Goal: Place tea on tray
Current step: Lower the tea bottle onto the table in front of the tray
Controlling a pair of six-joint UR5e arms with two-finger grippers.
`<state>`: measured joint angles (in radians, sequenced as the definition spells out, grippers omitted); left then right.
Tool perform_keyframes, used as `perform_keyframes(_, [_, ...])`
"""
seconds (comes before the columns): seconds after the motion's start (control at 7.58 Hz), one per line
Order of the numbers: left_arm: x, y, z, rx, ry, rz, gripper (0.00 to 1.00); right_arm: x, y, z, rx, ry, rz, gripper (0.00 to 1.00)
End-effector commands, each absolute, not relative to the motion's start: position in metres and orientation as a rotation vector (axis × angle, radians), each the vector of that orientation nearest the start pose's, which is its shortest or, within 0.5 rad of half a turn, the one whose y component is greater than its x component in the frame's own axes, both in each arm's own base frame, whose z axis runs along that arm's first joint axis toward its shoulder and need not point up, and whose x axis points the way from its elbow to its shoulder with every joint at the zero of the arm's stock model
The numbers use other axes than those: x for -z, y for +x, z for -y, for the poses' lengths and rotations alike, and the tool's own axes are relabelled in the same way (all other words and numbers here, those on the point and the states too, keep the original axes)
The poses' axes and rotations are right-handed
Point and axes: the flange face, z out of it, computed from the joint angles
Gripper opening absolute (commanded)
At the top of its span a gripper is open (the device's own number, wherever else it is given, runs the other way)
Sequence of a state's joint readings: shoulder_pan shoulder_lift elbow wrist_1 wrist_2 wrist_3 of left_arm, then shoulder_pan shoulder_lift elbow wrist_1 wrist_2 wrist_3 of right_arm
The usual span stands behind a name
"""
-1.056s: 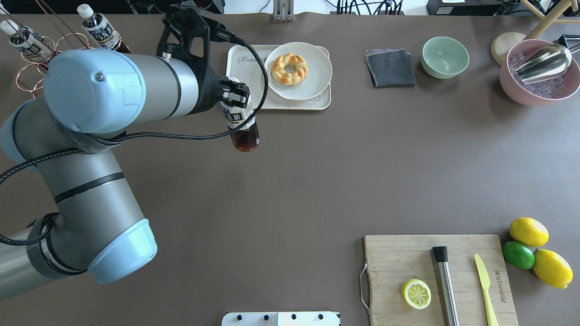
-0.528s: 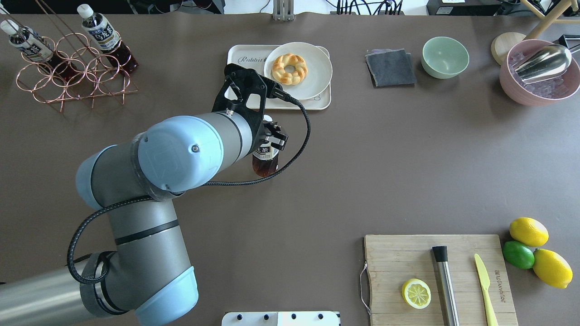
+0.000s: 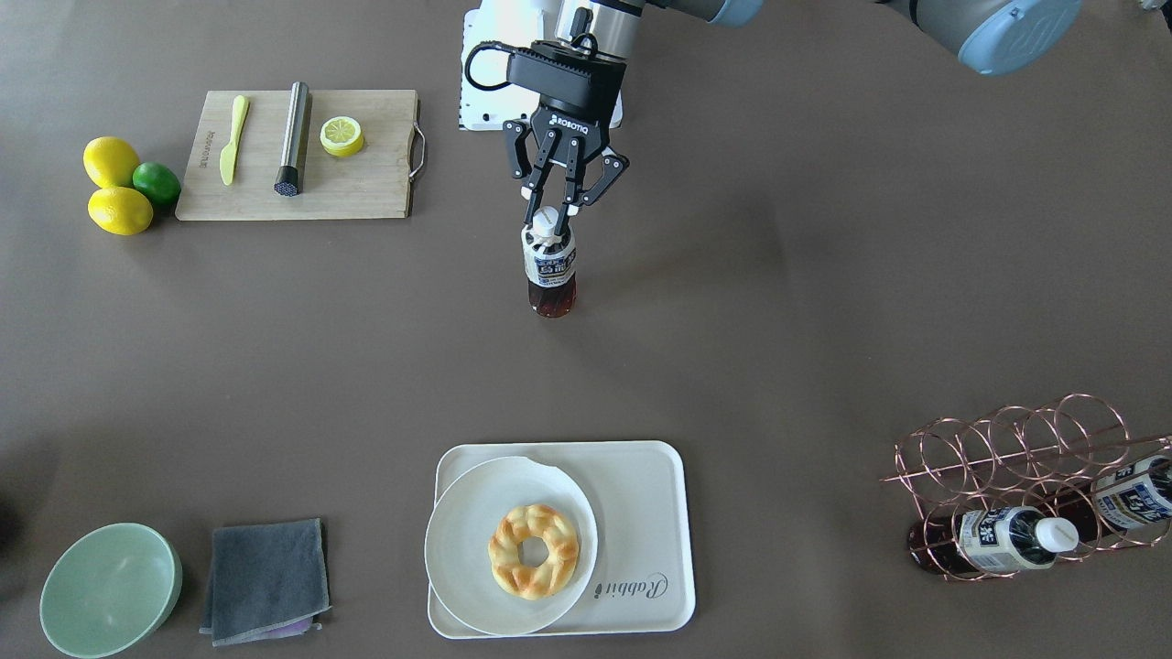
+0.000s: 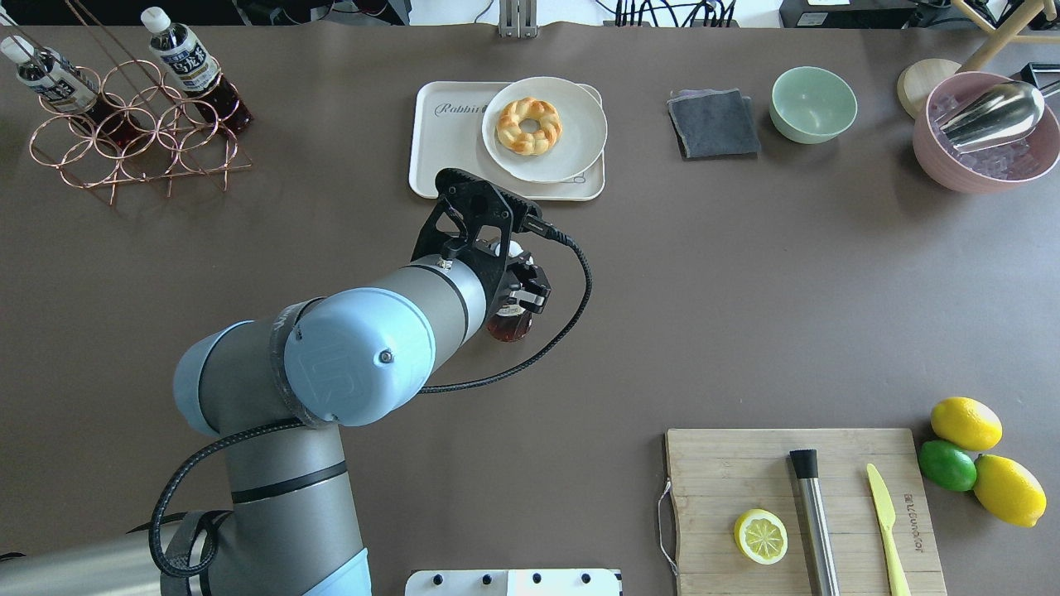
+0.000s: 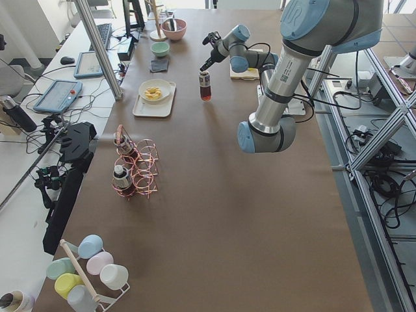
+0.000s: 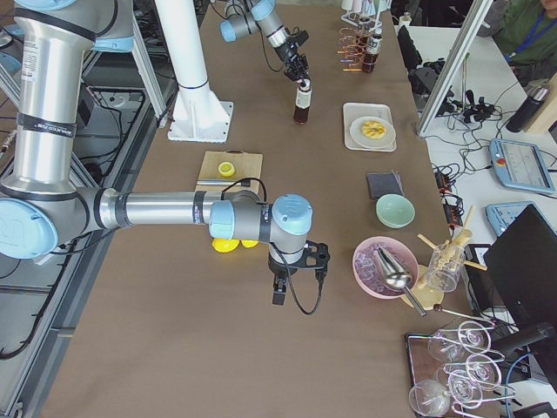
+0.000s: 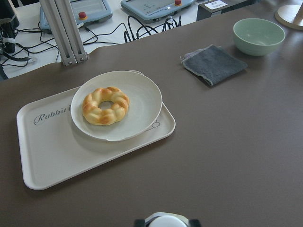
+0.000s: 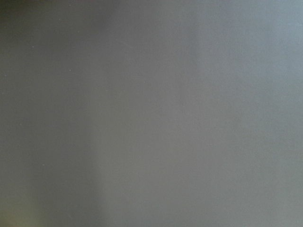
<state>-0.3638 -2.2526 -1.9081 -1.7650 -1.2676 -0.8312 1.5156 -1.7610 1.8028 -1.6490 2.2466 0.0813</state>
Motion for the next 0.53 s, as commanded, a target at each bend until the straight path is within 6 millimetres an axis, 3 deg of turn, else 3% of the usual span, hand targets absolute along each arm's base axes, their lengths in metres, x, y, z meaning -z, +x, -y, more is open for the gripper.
perform_keyframes(0.0, [-0.105,0.5017,0.3639,-0.118,0.86,-0.879,0.0,-0.645,0.0484,0.4116,-0.038,-0.081,0.671,1.0])
perform_keyframes(0.4, [-0.1067,0.5069,0.3568,-0.122,0.863,-0.875,0.0,-0.6462,0.0491,0.41,-0.039,-0.083,0.671,1.0])
